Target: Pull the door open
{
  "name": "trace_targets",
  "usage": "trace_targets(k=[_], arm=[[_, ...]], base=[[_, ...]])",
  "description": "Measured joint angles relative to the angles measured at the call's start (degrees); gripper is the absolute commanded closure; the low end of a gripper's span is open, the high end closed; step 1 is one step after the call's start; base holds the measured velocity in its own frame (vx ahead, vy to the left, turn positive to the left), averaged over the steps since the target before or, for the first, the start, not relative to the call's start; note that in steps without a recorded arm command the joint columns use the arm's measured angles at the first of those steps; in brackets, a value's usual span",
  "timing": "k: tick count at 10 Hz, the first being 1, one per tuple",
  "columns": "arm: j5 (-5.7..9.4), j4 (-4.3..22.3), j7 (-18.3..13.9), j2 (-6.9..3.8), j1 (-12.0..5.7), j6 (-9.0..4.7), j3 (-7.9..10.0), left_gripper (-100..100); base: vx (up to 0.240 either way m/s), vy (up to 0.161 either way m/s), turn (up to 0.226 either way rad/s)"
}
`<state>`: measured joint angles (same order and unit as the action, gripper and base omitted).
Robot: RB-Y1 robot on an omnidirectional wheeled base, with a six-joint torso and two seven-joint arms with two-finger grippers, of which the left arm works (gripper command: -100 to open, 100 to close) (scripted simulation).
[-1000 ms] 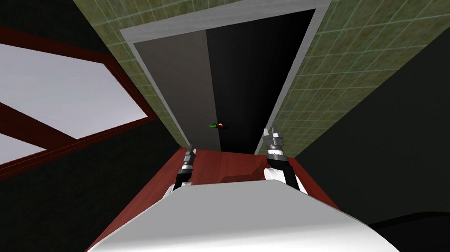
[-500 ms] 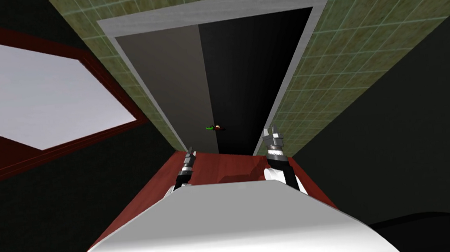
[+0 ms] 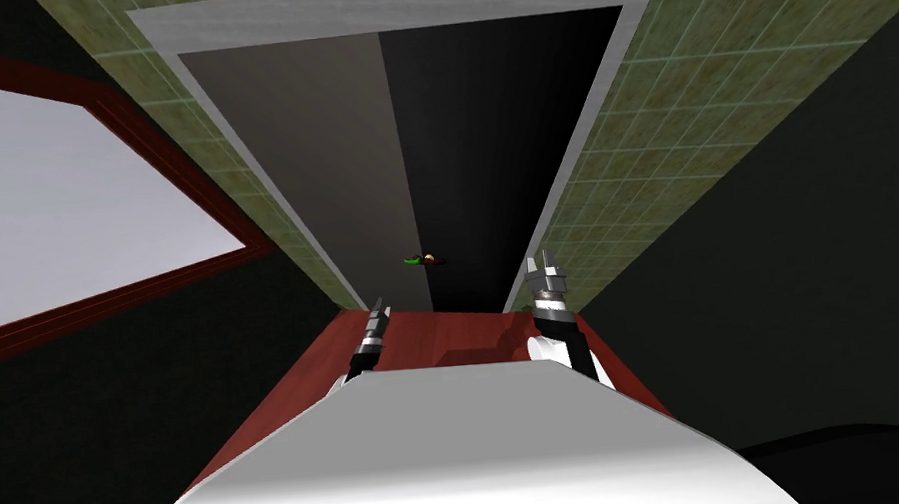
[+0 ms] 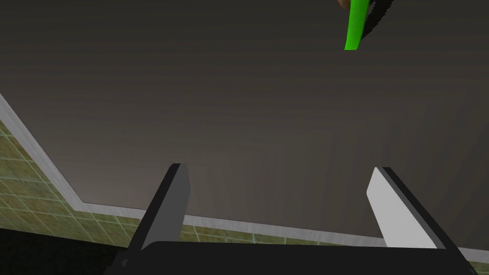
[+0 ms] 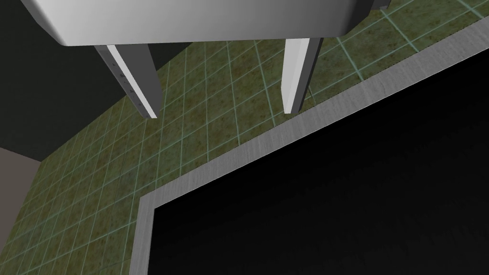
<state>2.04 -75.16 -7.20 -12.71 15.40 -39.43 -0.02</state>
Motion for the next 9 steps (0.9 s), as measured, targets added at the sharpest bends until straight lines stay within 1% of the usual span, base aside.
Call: trace_targets(k=[1, 2, 5, 6, 9], arm=[[0.20, 1.98, -0.26, -0.17, -0.67, -0.71, 0.00, -100], [0.43, 3.31, -0.59, -0.48, -1.00, -1.26, 0.01, -100], [1.13, 6.86, -1.72, -1.54, -1.95, -2.31, 0.08, -100], [1.35, 8.75, -2.05, -1.79, -2.61, -3.01, 0.11, -100], [1.94, 12.80, -2.94, -2.56, -3.65, -4.64, 0.12, -100]], base=[[0.104, -0.001, -0.078], [0.086, 0.011, -0.097], [0.104, 0.005, -0.078], [0.100, 0.008, -0.091], [0.114, 0.000, -0.088]])
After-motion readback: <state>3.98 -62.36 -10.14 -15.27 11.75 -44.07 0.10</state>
